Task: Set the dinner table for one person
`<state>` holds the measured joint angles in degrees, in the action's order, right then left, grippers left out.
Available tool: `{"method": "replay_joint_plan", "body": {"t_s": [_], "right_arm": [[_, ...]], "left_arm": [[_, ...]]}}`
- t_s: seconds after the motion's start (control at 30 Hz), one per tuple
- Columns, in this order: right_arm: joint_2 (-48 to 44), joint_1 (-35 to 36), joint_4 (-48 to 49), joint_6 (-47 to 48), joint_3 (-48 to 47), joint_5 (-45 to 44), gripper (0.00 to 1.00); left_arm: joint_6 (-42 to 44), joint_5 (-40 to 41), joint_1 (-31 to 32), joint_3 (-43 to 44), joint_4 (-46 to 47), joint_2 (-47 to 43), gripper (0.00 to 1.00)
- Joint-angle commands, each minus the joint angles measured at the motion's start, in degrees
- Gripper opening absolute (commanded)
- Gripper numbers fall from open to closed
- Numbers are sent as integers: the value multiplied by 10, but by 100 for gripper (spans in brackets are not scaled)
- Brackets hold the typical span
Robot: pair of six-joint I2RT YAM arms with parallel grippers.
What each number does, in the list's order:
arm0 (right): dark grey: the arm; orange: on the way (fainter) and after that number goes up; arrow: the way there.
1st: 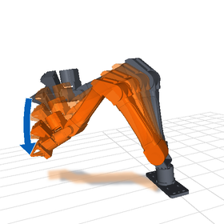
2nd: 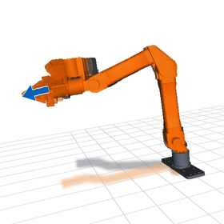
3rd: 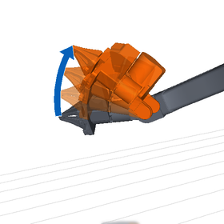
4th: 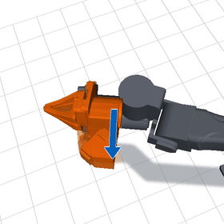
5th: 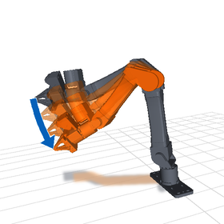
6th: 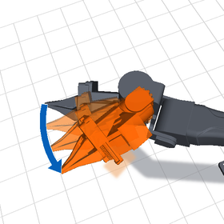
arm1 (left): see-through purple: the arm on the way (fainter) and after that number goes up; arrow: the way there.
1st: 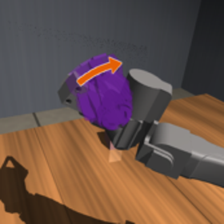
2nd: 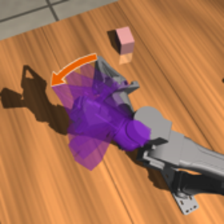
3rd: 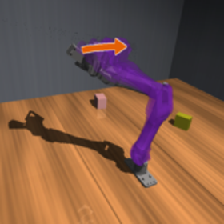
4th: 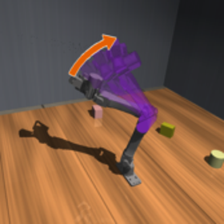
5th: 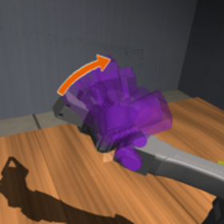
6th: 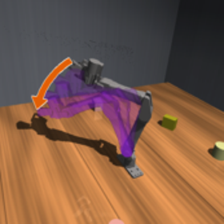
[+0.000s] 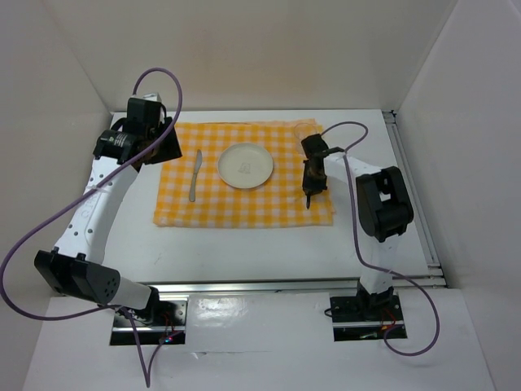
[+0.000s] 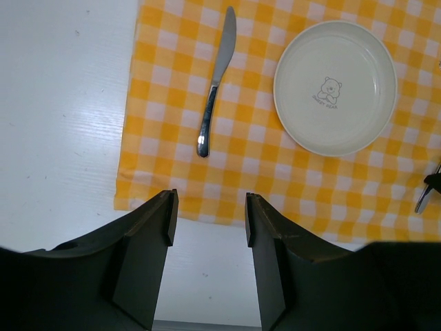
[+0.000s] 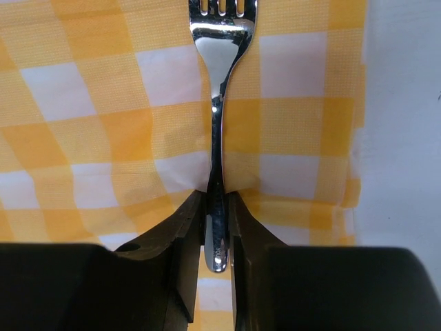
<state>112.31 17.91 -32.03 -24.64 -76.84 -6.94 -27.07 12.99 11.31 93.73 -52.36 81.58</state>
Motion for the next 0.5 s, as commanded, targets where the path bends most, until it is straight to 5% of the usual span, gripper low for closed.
{"method": "replay_joint_plan", "body": {"t_s": [0.0,0.47], "right_arm": [[-32,12,18,-11,-23,-56,6],[-125,112,-73,9,-94,-48,1]], "left_arm": [[10,11,-3,-1,5,-12,60],[4,5,-3,-7,5,-7,60]]}}
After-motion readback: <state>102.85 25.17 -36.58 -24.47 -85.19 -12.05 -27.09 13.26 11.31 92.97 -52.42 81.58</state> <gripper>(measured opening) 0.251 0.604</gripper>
